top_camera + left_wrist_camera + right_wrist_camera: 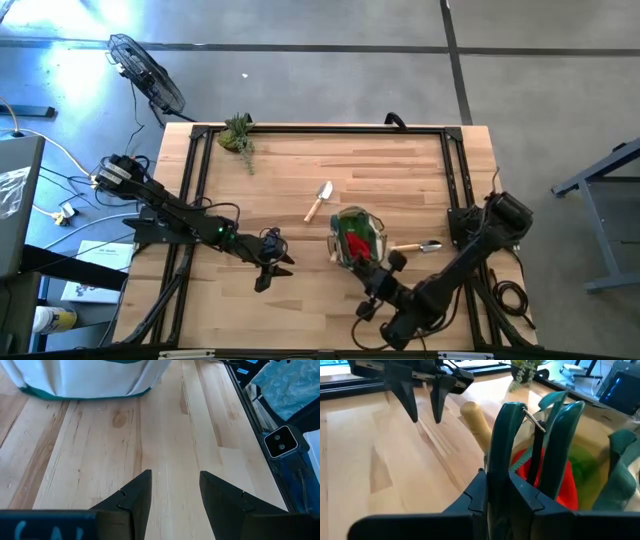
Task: Pick & Place Garden tools in Gardening bag
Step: Put the left green shear scissors into the light brown gardening bag, then move the light brown gardening bag to the botton center of the table
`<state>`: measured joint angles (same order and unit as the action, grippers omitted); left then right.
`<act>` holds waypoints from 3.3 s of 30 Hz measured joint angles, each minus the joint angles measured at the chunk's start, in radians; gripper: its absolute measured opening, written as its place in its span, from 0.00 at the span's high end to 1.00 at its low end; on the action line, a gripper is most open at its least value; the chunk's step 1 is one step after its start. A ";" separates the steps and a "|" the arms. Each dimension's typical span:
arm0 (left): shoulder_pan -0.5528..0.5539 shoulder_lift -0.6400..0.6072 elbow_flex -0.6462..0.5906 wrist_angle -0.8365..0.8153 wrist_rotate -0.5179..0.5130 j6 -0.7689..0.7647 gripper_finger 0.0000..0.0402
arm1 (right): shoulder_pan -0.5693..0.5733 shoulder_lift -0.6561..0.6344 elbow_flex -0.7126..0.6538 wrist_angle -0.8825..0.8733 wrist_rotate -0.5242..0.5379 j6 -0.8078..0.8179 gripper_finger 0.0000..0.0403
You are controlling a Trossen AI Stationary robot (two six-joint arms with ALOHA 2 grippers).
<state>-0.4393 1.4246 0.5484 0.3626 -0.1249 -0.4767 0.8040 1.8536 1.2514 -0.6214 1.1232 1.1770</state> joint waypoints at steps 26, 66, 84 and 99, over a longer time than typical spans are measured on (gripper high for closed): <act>0.000 0.000 0.000 0.000 -0.014 -0.001 0.60 | 0.021 -0.065 0.000 -0.077 -0.146 0.047 0.92; 0.000 0.000 0.000 0.001 -0.019 0.000 0.60 | 0.027 -0.166 -0.001 0.097 -0.322 -0.196 0.77; 0.000 0.000 0.000 0.000 -0.034 0.008 0.60 | 0.034 -0.166 -0.001 0.592 -0.466 -0.776 0.77; 0.000 0.000 0.000 0.000 -0.053 0.008 0.60 | 0.034 -0.166 -0.001 0.587 -0.961 -0.596 0.77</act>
<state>-0.4391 1.4250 0.5484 0.3630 -0.1783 -0.4686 0.8379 1.6871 1.2507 -0.0348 0.1623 0.5810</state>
